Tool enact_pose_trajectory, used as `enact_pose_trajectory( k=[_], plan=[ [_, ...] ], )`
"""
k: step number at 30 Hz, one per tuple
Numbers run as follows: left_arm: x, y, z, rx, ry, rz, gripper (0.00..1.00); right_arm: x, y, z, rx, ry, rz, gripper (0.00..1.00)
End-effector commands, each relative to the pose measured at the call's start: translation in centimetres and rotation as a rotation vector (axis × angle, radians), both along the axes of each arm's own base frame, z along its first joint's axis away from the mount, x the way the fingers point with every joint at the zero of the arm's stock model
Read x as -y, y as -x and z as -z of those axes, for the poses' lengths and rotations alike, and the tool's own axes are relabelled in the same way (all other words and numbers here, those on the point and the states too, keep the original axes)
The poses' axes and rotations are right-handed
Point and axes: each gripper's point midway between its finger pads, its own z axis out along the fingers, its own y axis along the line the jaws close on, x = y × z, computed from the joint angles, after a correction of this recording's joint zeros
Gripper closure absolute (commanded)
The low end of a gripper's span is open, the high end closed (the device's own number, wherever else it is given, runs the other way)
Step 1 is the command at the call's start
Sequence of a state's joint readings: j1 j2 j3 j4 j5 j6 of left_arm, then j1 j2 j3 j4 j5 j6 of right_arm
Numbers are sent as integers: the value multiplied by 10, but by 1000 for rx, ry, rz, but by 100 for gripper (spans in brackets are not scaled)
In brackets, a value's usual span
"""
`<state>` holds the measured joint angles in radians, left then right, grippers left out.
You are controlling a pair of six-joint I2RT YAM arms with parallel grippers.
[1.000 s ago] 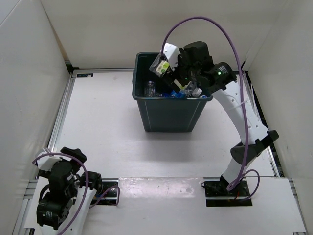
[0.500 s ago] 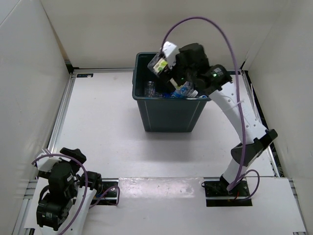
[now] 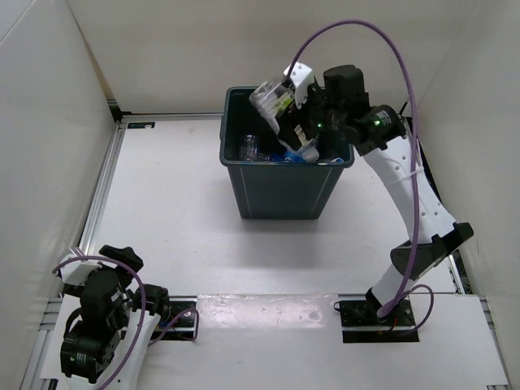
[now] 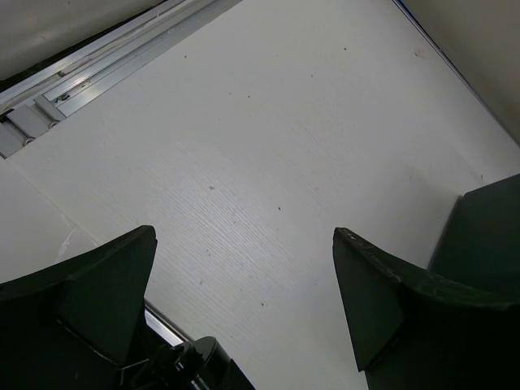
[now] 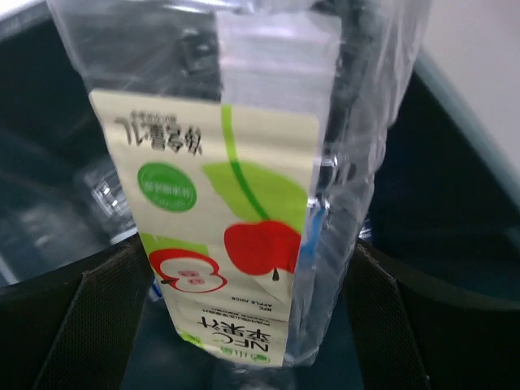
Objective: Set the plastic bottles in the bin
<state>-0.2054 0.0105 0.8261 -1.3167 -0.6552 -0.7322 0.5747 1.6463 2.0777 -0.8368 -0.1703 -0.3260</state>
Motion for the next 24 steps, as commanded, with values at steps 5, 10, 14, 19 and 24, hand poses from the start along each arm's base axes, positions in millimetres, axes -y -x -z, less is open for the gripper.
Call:
enact_pose_trajectory(
  k=[5, 10, 14, 19, 24],
  plan=[
    [-1, -2, 2, -23, -10, -3, 0, 2, -3, 3, 13, 0, 30, 10],
    [-2, -1, 2, -24, -9, -7, 0, 20, -26, -42, 134, 34, 280, 10],
    [-1, -1, 1, -11, -12, 0, 0, -4, 15, 24, -123, 30, -141, 10],
    [-3, 1, 2, -4, -2, -11, 0, 6, -24, -16, 46, 65, 91, 10],
    [-4, 2, 1, 0, -5, -15, 0, -20, -6, -45, 78, -204, -34, 10]
  ],
)
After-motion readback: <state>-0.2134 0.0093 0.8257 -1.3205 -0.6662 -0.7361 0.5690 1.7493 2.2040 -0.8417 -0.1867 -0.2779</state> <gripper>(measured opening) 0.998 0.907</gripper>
